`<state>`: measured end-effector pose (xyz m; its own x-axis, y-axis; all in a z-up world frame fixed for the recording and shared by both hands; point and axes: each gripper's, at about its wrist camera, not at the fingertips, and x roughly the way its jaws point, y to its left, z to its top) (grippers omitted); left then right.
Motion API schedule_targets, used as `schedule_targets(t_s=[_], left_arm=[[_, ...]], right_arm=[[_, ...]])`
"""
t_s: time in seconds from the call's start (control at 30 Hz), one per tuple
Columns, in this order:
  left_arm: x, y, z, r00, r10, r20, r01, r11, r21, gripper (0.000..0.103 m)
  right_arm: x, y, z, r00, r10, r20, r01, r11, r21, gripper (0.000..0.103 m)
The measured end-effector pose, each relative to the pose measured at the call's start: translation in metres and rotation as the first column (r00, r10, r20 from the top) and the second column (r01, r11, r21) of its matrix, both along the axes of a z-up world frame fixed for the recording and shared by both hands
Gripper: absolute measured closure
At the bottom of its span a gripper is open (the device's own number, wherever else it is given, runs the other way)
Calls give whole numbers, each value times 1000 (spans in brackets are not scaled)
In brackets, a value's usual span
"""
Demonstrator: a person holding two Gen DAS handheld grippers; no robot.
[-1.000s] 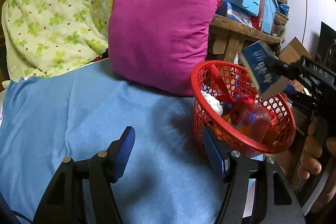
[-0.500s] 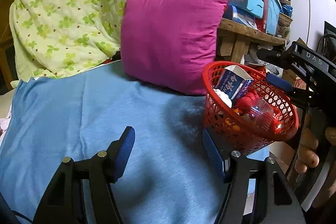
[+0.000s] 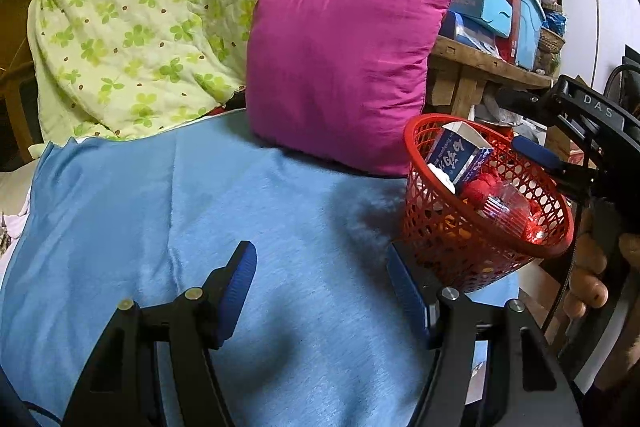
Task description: Collect trash
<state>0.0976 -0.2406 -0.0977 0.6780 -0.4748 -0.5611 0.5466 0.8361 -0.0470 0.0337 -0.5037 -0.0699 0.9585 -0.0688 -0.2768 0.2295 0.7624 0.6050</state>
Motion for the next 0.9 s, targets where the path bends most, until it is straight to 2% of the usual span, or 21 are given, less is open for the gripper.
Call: schedule_targets(t_s=[0.2,0.3,0.9], left_arm=[[-4,8,1,1000,12,0,-12,1000,2,34],[-7,11,2,1000,16,2,-16,1000,1,27],[-21,6,9,1000,-13,-12,14,1000,17,25]], right_arm=[[-2,1,1,1000,-9,5,9,1000,-13,36],[-5,1,1,1000,-17,3,17,1000,-20,36],[-14,-6,-1,998,-61,-20,61,998,-18,36]])
